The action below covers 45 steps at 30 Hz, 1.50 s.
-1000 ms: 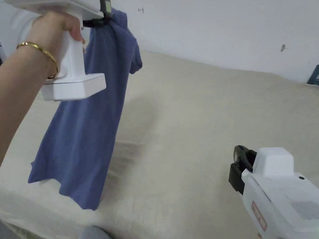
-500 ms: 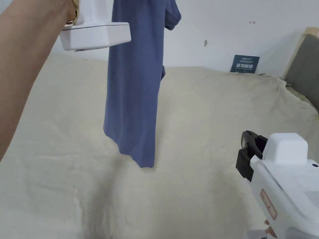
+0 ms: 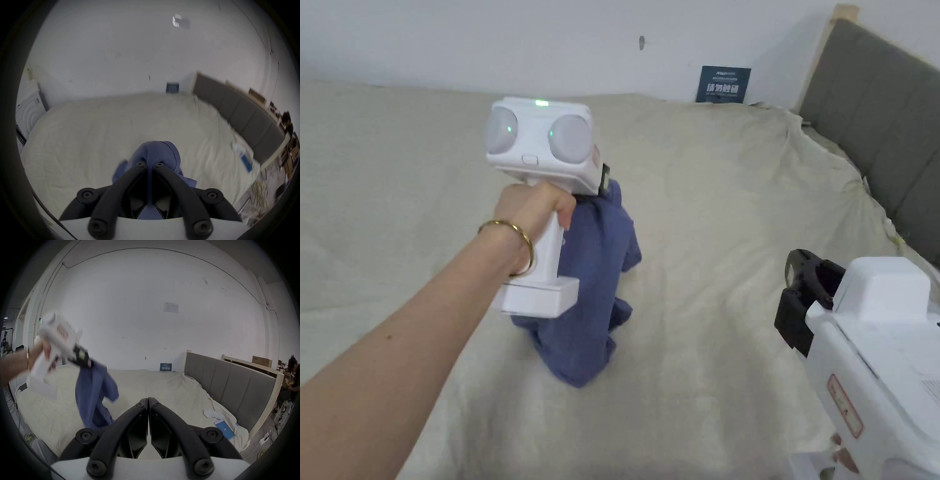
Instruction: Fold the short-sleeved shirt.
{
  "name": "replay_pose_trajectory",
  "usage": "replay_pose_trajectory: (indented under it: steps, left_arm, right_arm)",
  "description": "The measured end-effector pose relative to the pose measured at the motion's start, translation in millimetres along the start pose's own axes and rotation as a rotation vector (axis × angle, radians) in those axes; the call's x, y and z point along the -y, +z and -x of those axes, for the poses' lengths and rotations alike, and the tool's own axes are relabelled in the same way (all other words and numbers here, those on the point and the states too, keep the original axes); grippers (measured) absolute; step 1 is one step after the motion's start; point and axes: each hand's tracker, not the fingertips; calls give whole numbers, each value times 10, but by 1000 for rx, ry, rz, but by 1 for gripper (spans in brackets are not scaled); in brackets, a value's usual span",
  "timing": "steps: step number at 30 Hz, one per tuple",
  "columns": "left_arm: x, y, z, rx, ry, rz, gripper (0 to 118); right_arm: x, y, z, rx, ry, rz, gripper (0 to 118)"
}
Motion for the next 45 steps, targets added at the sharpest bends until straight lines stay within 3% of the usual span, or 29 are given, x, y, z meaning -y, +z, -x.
replay_pose_trajectory:
  steps: [2,7,9,12,13,15,17,18,23,28,32,33,37,40,41,45]
  left_arm:
    - [234,-463,-126,7,-32,104,0]
    - [1013,-857,-414,-19,-69,253,1]
    - [1186,-991,-468,-23,-81,242,18]
    - [1286,-1184,-474,-16,-102,231,59]
    - [1261,-1177,-463,23,-68,228,78]
    - [1141,-1050,-405,124,32,207,82]
    - [935,-881,-257,186,138,99,109]
    - [833,-761,-175,193,166,16,115]
    - [547,-29,78,21,136,-325,115]
    - [696,612,250,-215,74,-588,115]
    - [1026,878,351,-304,52,-633,107]
    - [1122,925,368,-312,51,-632,100]
    - [1413,948,460,-340,61,-612,35]
    - [1562,931,501,-337,62,-603,5]
    - [1595,930,510,-333,61,-600,0]
    - [1682,909,508,-324,66,-589,0]
  right_arm:
    - [46,-43,-12,8,-9,22,0]
    - [148,-122,-86,21,-11,64,0]
    - [180,-169,-98,26,-14,82,0]
    - [206,-212,-105,23,-22,98,0]
    - [209,-225,-98,21,-23,100,0]
    - [224,-261,-101,18,-21,102,0]
    - [211,-301,-80,10,-18,105,0]
    - [202,-316,-65,6,-17,103,0]
    - [112,-410,20,-19,-19,71,0]
    - [-66,-457,197,-39,-18,12,0]
    - [-179,-464,320,-50,-20,-27,0]
    - [-191,-464,338,-52,-21,-35,0]
    - [-199,-447,405,-60,-23,-51,0]
    - [-140,-449,401,-67,-20,-48,0]
    - [-117,-447,404,-70,-19,-45,0]
    - [-8,-430,406,-65,-12,-33,0]
